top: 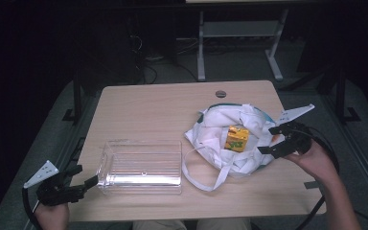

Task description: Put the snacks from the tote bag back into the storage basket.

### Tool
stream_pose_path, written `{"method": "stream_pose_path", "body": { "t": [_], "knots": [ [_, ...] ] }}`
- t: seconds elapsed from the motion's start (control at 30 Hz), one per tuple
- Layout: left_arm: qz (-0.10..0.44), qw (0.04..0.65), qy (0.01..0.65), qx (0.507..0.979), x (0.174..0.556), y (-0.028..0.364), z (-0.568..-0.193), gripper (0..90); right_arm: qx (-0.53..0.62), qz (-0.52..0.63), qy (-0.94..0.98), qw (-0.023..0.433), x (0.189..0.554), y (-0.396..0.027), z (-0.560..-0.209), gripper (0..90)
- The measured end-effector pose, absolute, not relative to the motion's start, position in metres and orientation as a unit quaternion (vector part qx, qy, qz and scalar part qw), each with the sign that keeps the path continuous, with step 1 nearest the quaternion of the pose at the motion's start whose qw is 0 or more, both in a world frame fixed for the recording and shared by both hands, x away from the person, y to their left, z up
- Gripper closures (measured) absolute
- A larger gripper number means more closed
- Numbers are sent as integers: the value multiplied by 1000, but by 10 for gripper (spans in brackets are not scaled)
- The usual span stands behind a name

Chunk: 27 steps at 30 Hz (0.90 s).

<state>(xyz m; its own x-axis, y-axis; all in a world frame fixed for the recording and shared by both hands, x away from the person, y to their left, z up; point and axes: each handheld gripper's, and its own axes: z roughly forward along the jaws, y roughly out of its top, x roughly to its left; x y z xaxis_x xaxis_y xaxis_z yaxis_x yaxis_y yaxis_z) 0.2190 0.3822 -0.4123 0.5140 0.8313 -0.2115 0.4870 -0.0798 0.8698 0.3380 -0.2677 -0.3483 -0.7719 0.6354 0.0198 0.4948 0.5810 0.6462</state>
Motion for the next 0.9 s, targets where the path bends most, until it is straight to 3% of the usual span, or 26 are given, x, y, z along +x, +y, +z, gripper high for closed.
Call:
{"method": "stream_pose_path", "body": {
  "t": [0.9],
  "knots": [
    [173,502,462,711,219,384,-412,128,270,292,911,110,370,-227,-334,149]
  ]
}}
